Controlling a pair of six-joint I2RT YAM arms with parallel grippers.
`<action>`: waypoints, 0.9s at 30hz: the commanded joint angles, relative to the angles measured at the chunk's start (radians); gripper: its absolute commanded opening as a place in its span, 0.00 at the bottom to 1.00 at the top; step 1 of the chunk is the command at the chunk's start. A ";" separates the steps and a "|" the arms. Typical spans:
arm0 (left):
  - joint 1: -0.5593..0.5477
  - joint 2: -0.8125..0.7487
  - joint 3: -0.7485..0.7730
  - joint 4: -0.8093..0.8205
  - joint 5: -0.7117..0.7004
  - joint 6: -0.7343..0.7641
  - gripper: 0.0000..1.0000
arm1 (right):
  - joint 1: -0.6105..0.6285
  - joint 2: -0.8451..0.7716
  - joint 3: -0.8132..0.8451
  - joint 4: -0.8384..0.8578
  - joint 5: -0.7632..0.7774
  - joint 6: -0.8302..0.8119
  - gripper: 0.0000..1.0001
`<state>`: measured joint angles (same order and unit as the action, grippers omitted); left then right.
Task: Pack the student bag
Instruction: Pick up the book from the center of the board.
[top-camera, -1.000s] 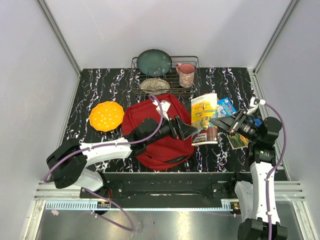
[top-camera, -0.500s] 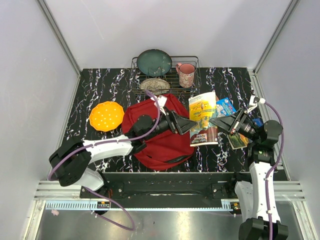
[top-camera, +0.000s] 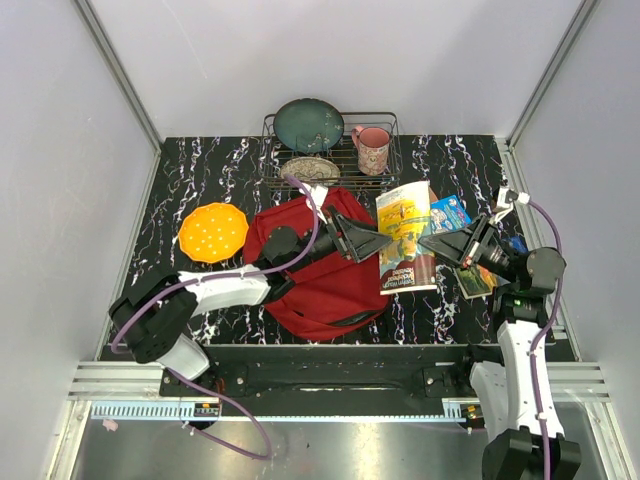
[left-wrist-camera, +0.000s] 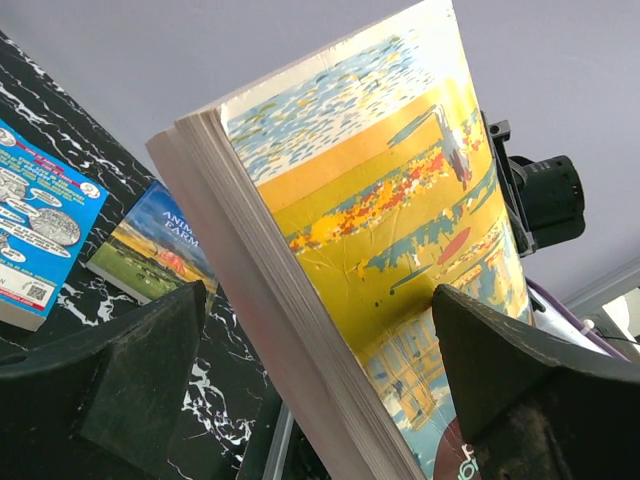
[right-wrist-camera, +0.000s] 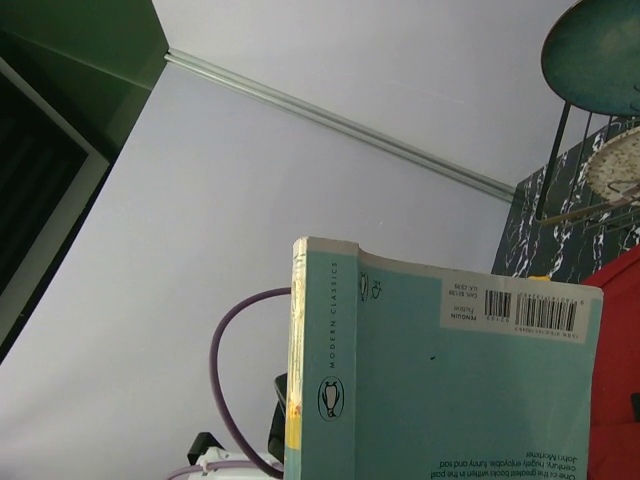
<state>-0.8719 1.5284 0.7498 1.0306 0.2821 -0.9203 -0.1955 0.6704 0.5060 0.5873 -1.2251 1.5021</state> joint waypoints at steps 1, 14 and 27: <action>0.005 0.029 0.020 0.117 0.051 -0.012 0.99 | 0.037 -0.002 0.008 0.167 -0.017 0.073 0.00; 0.011 0.095 0.031 0.264 0.135 -0.077 0.99 | 0.122 0.046 -0.023 0.082 0.013 -0.035 0.00; 0.010 -0.008 -0.024 0.162 0.078 0.007 0.13 | 0.133 0.061 -0.017 -0.142 0.032 -0.209 0.00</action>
<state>-0.8509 1.5799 0.7395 1.2137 0.3836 -1.0092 -0.0849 0.7452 0.4599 0.5262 -1.1927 1.3544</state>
